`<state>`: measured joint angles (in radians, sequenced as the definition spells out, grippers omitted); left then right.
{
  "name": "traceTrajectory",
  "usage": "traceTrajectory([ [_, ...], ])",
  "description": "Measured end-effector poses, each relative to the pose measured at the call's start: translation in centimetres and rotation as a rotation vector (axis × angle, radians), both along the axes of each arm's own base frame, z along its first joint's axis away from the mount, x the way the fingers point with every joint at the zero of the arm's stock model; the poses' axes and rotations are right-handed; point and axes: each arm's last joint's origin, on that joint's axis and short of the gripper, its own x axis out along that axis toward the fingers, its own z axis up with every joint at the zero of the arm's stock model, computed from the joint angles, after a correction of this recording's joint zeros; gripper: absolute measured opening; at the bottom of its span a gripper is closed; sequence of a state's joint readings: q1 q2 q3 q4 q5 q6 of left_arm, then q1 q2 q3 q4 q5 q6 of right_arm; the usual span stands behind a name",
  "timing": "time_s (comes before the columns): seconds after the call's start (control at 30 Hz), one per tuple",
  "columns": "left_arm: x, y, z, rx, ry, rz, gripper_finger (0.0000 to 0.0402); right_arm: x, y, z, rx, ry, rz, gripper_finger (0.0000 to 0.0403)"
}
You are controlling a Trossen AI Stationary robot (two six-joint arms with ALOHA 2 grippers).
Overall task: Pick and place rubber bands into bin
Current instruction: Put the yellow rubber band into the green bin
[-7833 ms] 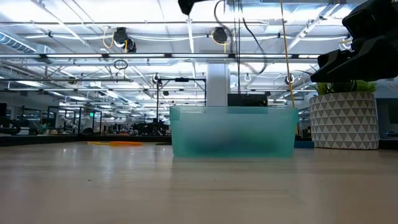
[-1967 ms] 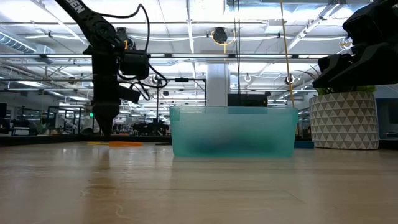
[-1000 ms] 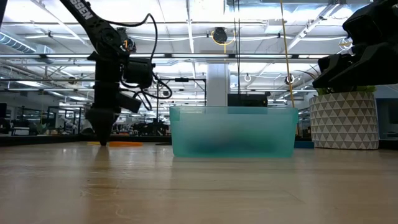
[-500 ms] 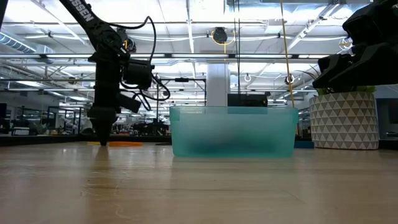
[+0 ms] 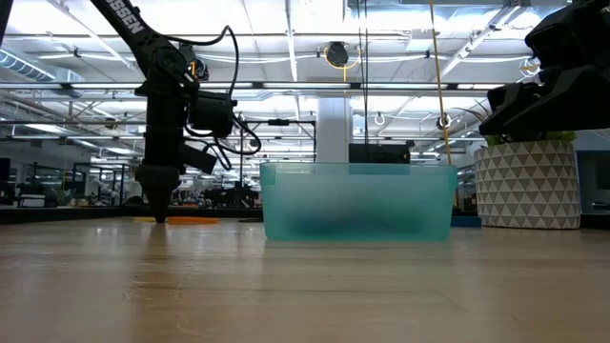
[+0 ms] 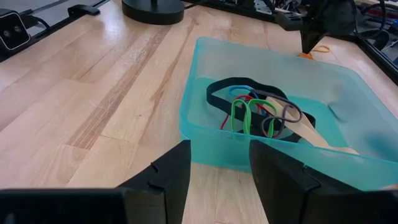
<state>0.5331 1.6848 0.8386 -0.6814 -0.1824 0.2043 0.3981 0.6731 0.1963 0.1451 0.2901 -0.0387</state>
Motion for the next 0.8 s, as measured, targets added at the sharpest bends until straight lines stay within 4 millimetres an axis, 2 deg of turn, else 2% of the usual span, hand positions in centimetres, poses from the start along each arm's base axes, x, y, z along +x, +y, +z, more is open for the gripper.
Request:
traceTrajectory([
  [0.23,0.3,-0.3,0.2,0.016,0.007,-0.010,0.0005,0.0,0.0,0.0,0.000,0.000,0.000,0.0157],
  [0.53,1.0,-0.7,2.8,0.087,-0.091,-0.016,0.0003,0.0,0.0,0.0,0.000,0.000,0.000,0.0157],
  [0.8,0.7,-0.7,3.5,0.143,-0.083,0.020,0.0002,0.0,0.0,0.0,0.000,0.000,0.000,0.0157],
])
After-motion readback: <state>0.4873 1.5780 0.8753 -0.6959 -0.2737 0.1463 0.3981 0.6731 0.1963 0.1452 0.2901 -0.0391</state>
